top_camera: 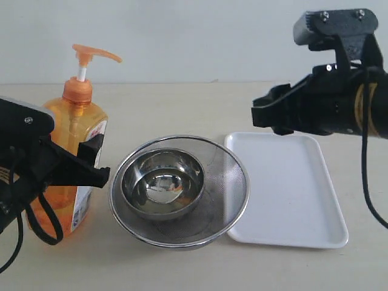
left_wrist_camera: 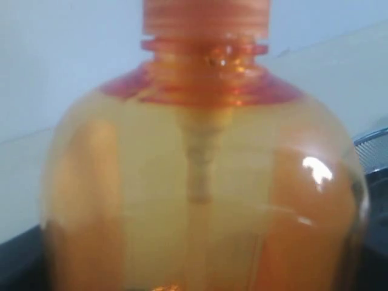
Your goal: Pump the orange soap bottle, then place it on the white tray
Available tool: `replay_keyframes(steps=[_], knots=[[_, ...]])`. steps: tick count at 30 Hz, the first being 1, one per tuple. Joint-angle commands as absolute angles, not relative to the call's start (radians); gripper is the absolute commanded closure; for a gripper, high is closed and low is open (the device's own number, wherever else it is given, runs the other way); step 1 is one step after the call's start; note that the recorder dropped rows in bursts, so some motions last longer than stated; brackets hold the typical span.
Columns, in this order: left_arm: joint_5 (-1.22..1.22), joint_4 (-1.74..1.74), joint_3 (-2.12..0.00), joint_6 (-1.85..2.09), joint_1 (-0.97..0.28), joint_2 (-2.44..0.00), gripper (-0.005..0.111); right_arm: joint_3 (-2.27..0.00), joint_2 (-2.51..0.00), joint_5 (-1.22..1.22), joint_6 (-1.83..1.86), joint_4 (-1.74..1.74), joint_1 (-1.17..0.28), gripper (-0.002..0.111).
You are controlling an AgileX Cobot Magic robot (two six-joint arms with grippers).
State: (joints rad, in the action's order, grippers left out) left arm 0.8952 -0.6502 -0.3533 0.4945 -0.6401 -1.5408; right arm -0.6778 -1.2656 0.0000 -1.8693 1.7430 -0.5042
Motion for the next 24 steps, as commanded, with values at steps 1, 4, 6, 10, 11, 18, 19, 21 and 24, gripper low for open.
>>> replay_keyframes(steps=[1,4,6,10,11,18,19,21,24], knots=[[1.025,-0.641,-0.346,0.418,-0.637,-1.53,0.102,-0.63,-1.239,0.155,-1.889,1.744,-0.498,0.077],[1.069,-0.641,-0.333,0.389,-0.637,-1.53,0.102,-0.617,-1.218,0.216,-1.928,1.744,-0.498,0.102],[1.093,-0.641,-0.327,0.385,-0.637,-1.53,0.102,-0.607,-1.209,0.259,-1.962,1.744,-0.498,0.108],[1.127,-0.641,-0.322,0.38,-0.637,-1.521,0.102,-0.584,-1.209,0.277,-1.963,1.744,-0.498,0.108],[1.136,-0.641,-0.322,0.372,-0.637,-1.513,0.102,-0.578,-1.209,0.277,-1.972,1.744,-0.498,0.108],[1.197,-0.629,-0.322,0.351,-0.637,-1.433,0.102,-0.545,-1.209,0.357,-2.005,1.744,-0.498,0.108],[1.204,-0.624,-0.322,0.351,-0.637,-1.415,0.102,-0.544,-1.209,0.36,-2.005,1.744,-0.498,0.108],[1.204,-0.583,-0.322,0.339,-0.637,-1.393,0.102,-0.544,-1.209,0.359,-2.007,1.744,-0.498,0.108],[1.2,-0.479,-0.348,0.303,-0.637,-1.357,0.102,-0.544,-1.209,0.373,-2.009,1.744,-0.498,0.108]])
